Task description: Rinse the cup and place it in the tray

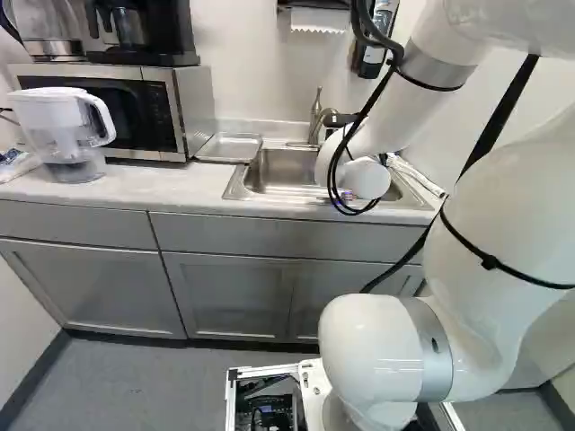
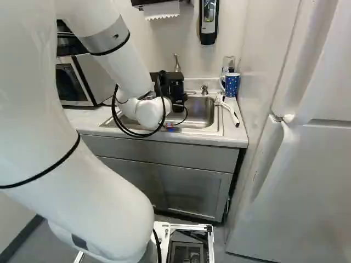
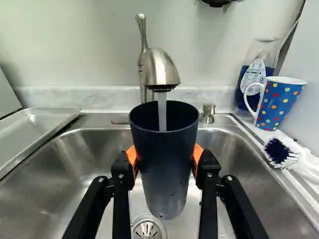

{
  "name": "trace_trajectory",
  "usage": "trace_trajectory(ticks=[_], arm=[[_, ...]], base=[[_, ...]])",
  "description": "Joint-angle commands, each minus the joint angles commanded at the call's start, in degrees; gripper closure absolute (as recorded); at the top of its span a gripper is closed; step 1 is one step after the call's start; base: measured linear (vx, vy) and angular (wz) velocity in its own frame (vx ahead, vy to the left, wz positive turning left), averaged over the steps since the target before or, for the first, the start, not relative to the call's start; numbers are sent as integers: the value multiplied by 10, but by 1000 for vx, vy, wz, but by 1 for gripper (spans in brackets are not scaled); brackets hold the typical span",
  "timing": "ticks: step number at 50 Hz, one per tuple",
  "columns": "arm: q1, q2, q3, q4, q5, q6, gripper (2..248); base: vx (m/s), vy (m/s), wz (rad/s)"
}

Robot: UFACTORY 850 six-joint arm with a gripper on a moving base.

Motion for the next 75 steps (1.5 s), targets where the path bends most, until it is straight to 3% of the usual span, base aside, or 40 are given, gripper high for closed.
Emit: trace_trajectory(ticks=[75], arm=[[0,0,0,0,0,0,126]], base=[[0,0,0]])
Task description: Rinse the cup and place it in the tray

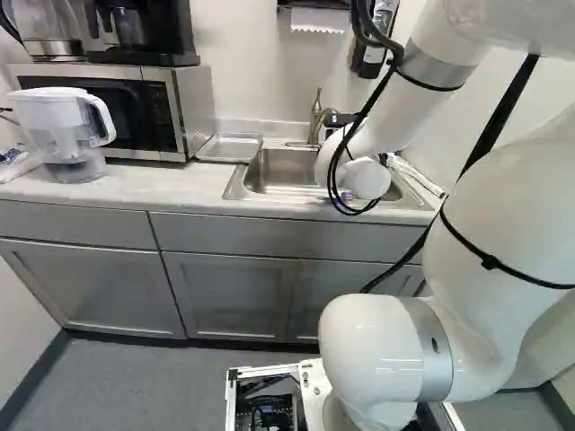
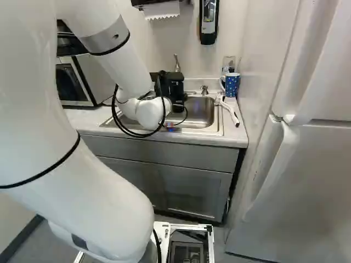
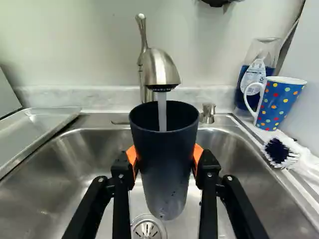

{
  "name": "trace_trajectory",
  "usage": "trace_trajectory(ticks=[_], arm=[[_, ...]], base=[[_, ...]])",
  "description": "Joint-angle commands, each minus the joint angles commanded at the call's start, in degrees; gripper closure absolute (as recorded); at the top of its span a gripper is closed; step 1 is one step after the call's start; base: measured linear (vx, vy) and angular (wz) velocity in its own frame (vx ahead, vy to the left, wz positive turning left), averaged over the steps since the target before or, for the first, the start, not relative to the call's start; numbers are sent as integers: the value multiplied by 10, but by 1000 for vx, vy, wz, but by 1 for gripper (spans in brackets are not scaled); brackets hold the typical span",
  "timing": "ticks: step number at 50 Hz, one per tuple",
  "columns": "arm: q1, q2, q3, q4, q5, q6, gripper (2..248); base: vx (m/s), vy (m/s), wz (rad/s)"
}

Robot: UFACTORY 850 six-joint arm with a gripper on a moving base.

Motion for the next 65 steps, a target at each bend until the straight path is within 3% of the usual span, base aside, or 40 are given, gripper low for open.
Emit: trace_trajectory(ticks=[65], arm=[[0,0,0,0,0,0,126]], base=[[0,0,0]])
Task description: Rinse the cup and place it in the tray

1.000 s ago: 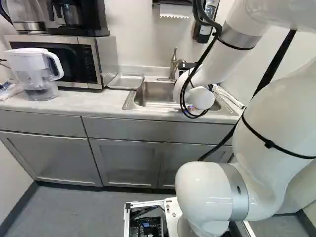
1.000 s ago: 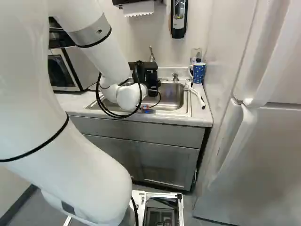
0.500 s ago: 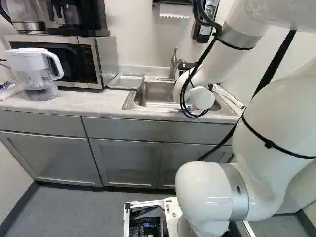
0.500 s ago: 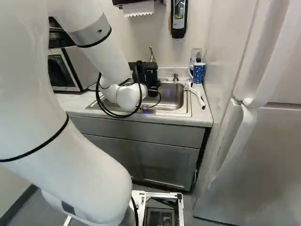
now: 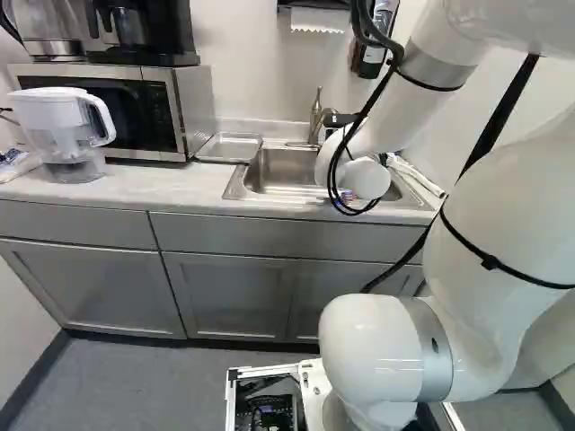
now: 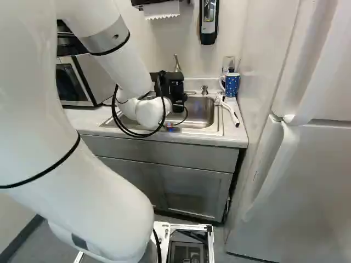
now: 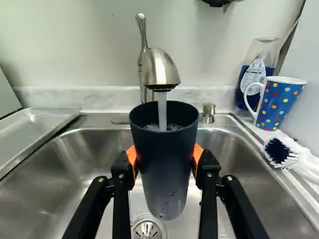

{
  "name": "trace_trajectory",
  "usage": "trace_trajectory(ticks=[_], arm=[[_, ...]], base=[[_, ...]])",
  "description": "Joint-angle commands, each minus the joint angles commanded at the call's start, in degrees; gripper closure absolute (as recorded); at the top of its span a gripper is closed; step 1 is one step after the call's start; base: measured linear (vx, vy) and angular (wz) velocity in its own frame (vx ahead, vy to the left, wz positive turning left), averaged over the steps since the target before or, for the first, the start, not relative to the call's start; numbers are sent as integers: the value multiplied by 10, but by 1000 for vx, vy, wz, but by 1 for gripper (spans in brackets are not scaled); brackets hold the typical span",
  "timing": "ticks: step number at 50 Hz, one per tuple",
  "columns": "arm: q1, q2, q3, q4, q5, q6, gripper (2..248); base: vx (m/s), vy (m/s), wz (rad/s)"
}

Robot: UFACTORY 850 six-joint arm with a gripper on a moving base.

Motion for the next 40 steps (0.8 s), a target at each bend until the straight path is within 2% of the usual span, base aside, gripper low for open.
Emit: trace_trajectory(ticks=[25,40], arm=[[2,1,0,0,0,0,126],[24,3,3,0,0,0,126]], base=[[0,0,0],[0,0,0]])
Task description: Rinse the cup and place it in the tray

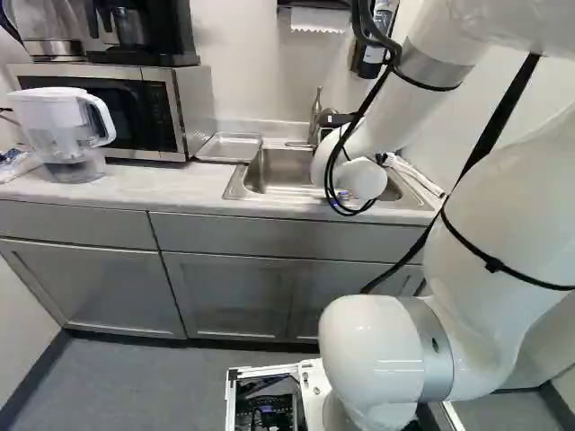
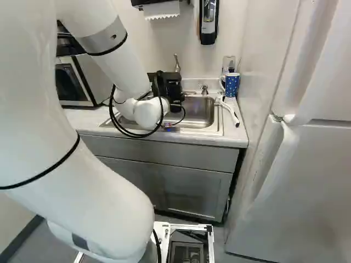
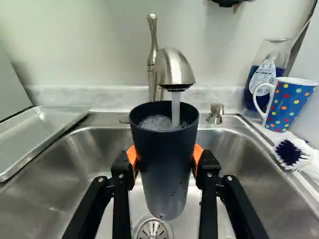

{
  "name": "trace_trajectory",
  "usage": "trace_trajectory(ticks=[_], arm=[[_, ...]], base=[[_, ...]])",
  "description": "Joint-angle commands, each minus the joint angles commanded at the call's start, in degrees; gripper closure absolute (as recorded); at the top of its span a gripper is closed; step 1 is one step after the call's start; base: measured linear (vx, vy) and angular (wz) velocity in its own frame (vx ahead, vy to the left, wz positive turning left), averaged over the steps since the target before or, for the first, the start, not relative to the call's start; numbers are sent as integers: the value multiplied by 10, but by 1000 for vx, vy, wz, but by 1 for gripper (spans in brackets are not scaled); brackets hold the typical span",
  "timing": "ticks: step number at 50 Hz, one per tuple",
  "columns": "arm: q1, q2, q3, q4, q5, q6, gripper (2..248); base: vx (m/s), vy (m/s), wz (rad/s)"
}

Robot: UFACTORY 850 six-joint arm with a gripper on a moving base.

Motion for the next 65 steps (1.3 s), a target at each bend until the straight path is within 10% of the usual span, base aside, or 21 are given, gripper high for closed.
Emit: trace_trajectory(ticks=[65], arm=[[112,30,-12,0,-11,0,126]], base=[[0,0,0]])
